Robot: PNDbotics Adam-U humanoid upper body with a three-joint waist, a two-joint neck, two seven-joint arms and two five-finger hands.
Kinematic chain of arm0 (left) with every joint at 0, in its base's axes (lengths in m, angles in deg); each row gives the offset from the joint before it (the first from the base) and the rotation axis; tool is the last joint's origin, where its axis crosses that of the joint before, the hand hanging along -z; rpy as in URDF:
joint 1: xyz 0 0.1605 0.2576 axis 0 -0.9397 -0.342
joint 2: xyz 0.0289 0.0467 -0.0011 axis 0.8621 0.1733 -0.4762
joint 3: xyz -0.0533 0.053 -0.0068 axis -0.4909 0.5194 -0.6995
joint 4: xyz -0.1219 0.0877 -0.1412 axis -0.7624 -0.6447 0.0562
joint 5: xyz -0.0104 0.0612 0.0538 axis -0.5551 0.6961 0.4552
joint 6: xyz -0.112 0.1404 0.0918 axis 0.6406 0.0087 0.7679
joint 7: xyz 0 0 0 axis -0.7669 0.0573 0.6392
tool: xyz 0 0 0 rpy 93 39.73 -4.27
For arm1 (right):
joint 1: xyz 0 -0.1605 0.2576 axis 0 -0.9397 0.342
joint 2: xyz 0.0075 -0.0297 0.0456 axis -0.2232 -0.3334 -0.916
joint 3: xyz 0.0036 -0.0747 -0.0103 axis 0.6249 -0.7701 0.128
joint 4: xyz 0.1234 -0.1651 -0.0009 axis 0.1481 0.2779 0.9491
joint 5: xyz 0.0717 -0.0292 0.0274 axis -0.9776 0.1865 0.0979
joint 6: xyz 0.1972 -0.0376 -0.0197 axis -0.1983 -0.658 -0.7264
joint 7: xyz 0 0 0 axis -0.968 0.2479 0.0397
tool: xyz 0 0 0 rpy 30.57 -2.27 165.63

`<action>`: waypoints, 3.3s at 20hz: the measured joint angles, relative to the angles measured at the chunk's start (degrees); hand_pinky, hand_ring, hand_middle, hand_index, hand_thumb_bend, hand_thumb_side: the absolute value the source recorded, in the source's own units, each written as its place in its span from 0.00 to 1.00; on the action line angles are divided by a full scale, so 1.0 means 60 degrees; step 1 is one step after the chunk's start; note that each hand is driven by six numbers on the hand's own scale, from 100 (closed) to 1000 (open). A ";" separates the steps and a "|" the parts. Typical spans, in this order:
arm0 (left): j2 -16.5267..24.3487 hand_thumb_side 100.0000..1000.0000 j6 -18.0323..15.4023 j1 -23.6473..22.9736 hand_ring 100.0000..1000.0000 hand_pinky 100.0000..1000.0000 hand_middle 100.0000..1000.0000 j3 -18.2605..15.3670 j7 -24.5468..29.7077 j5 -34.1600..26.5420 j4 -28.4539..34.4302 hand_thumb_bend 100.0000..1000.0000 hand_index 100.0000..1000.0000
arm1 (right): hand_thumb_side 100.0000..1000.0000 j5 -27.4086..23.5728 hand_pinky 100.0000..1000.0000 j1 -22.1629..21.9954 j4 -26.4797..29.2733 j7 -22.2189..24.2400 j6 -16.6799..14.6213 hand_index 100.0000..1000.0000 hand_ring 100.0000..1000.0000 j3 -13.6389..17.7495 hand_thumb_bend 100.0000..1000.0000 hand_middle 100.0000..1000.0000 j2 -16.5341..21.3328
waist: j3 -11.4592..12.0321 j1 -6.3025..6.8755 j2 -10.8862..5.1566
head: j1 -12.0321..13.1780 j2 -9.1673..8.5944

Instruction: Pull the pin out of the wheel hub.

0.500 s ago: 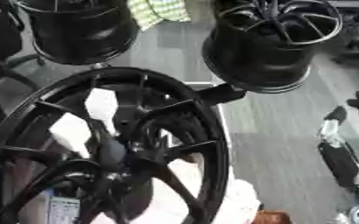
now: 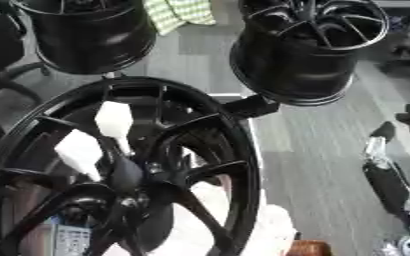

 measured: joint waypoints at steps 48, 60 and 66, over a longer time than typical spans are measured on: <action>-0.1105 0.27 0.0554 0.3850 0.77 0.78 0.76 0.3208 0.3518 -0.0553 0.3580 0.00 0.84 | 0.24 0.0349 0.84 0.0091 -0.0001 -0.0046 0.0086 0.77 0.77 -0.0179 0.00 0.61 0.0018 | -0.0008 0.0140 0.0349 | 0.0040 0.0539; -0.2096 0.44 0.1401 0.4316 0.76 0.78 0.73 0.4012 0.4097 0.0391 0.2339 0.00 0.87 | 0.24 0.0304 0.84 0.0150 -0.0001 0.0008 0.0081 0.76 0.77 -0.0180 0.00 0.61 -0.0055 | -0.0088 0.0199 0.0349 | 0.0057 0.0537; -0.2323 0.48 0.1426 0.4315 0.77 0.78 0.74 0.4194 0.4042 0.0995 0.1783 0.00 0.86 | 0.24 0.0232 0.84 0.0182 -0.0001 0.0017 0.0089 0.76 0.76 -0.0180 0.00 0.61 -0.0068 | -0.0135 0.0204 0.0367 | 0.0103 0.0537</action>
